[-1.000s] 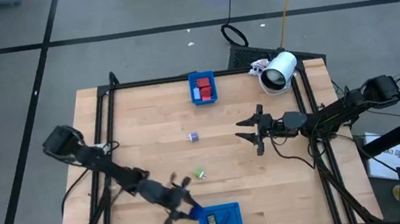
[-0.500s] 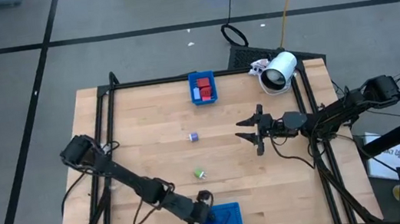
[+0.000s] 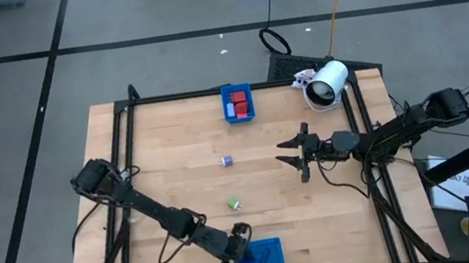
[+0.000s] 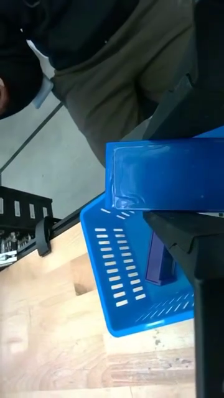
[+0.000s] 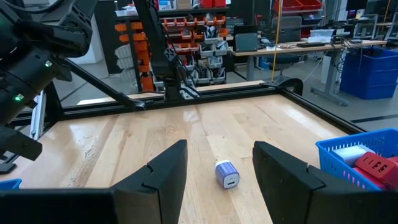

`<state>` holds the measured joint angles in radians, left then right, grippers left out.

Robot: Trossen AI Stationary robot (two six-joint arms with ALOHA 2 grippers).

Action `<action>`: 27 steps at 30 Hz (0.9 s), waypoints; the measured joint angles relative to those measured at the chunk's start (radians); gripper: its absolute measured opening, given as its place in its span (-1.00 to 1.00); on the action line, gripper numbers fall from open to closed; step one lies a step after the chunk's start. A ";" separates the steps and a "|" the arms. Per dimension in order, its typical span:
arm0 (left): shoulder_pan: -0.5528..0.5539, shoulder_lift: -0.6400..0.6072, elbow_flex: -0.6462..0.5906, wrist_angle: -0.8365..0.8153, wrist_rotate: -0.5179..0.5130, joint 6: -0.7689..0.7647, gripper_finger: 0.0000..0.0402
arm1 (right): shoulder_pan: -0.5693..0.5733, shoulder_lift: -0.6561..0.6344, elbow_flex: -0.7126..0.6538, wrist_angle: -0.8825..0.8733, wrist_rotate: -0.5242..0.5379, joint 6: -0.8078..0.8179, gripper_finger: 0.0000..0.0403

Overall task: Pick & Place Office items
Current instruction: Put the blue digital timer into the bottom blue bin

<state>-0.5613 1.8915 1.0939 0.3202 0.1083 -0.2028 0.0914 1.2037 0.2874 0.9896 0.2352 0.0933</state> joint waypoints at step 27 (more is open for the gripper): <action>0.011 -0.002 0.000 0.039 -0.030 -0.105 0.00 | 0.000 0.000 0.000 0.000 0.000 0.000 -0.15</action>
<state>-0.5499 1.8896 1.0939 0.3592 0.0780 -0.3077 0.0914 1.2037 0.2874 0.9894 0.2348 0.0934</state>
